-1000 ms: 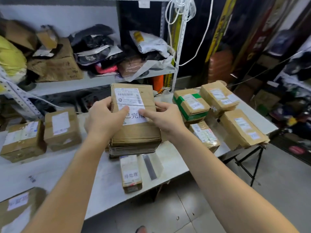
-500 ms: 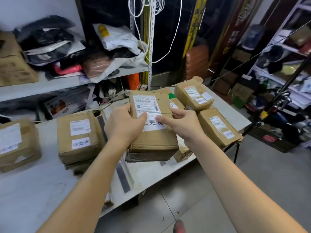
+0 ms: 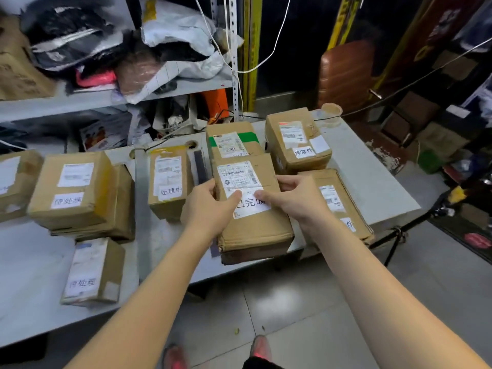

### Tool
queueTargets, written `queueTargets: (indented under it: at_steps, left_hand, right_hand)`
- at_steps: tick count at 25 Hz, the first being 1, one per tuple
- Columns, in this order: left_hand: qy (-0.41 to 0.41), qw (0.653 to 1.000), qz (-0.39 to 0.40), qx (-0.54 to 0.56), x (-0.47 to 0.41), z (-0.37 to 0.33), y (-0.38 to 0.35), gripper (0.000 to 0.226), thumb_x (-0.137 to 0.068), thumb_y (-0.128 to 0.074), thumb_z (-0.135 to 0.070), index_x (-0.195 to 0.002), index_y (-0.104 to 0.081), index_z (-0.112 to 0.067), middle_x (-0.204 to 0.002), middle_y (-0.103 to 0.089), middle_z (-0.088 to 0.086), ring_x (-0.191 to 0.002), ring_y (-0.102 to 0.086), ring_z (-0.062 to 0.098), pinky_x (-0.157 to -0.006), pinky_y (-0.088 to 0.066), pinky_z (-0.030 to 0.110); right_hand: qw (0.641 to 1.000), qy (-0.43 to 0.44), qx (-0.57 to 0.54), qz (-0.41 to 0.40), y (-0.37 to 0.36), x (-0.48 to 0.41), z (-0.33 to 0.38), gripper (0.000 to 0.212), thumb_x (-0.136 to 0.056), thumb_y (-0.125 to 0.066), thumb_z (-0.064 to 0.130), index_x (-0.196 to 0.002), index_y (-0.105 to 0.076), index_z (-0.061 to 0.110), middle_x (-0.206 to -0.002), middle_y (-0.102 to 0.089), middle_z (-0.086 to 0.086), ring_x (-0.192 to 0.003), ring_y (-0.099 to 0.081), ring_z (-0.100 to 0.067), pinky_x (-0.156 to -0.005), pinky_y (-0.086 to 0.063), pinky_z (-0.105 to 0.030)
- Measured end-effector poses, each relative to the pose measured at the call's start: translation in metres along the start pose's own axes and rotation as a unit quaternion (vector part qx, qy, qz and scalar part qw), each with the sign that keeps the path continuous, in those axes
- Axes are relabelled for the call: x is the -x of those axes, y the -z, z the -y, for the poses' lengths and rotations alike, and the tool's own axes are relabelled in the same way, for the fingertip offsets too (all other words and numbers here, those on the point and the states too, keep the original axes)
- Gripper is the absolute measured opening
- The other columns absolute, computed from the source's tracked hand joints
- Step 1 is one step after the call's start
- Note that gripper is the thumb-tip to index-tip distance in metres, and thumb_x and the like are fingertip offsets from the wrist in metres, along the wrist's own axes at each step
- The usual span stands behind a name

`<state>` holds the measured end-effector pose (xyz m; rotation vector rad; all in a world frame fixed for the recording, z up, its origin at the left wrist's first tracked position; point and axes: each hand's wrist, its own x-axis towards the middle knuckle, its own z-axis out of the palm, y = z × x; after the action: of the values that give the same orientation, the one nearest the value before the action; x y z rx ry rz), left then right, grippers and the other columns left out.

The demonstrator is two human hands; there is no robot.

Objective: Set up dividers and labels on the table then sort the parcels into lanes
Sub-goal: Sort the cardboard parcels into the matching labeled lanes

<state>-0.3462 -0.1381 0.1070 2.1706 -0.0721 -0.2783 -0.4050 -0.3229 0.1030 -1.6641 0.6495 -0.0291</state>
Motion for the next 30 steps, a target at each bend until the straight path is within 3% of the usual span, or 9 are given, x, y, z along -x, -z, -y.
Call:
queueTargets:
  at_steps: [5,10,13,20,28,30]
  left_hand:
    - [0.038,0.999,-0.002,-0.012,-0.004,0.006,-0.036,0.051,-0.067,-0.064,-0.065,-0.113,-0.070,-0.042,-0.098,-0.075,-0.021,-0.091,-0.072,0.009,-0.077,-0.062,0.042]
    - [0.055,0.998,0.003,-0.029,-0.011,0.016,-0.054,0.061,-0.061,-0.055,-0.075,-0.115,-0.065,-0.049,-0.107,-0.071,-0.019,-0.095,-0.069,0.008,-0.078,-0.061,0.041]
    - [0.046,0.998,0.000,-0.052,-0.021,0.020,-0.059,0.066,-0.062,-0.051,-0.078,-0.121,-0.062,-0.050,-0.111,-0.069,-0.016,-0.095,-0.068,0.009,-0.077,-0.061,0.040]
    - [0.031,0.996,-0.023,-0.082,-0.025,0.024,-0.062,0.044,-0.085,-0.068,-0.057,-0.126,-0.061,-0.042,-0.110,-0.060,-0.008,-0.094,-0.060,0.012,-0.078,-0.056,0.036]
    - [0.034,0.994,-0.025,-0.103,-0.028,0.025,-0.063,0.053,-0.085,-0.070,-0.055,-0.129,-0.057,-0.030,-0.114,-0.056,-0.004,-0.101,-0.058,0.015,-0.083,-0.054,0.037]
    - [0.031,0.993,-0.024,-0.115,-0.026,0.023,-0.060,0.051,-0.086,-0.069,-0.055,-0.129,-0.057,-0.028,-0.113,-0.056,-0.004,-0.099,-0.058,0.015,-0.078,-0.050,0.033]
  right_hand:
    - [1.000,-0.011,0.010,0.027,0.015,-0.021,-0.020,0.046,-0.072,-0.094,0.020,-0.114,-0.076,0.018,-0.101,-0.079,0.004,-0.088,-0.076,-0.007,-0.072,-0.063,-0.025]
    - [0.998,-0.035,0.033,0.031,0.010,-0.041,-0.040,0.052,-0.072,-0.094,0.024,-0.120,-0.075,0.018,-0.105,-0.079,0.004,-0.094,-0.076,-0.014,-0.083,-0.064,-0.042]
    - [0.999,-0.030,0.038,0.025,0.008,-0.051,-0.041,0.055,-0.073,-0.093,0.025,-0.124,-0.073,0.020,-0.110,-0.078,0.005,-0.098,-0.074,-0.012,-0.088,-0.063,-0.041]
    - [0.997,-0.014,0.082,0.005,0.004,-0.055,-0.041,0.059,-0.070,-0.094,0.033,-0.125,-0.072,0.024,-0.114,-0.077,0.007,-0.099,-0.072,-0.008,-0.089,-0.062,-0.041]
    - [0.994,0.000,0.108,-0.005,0.006,-0.048,-0.040,0.063,-0.077,-0.089,0.033,-0.134,-0.065,0.022,-0.124,-0.071,0.007,-0.104,-0.065,-0.006,-0.092,-0.058,-0.035]
    - [0.993,-0.003,0.114,-0.014,0.006,-0.045,-0.040,0.066,-0.078,-0.088,0.034,-0.137,-0.062,0.020,-0.126,-0.070,0.005,-0.106,-0.065,-0.009,-0.091,-0.058,-0.034]
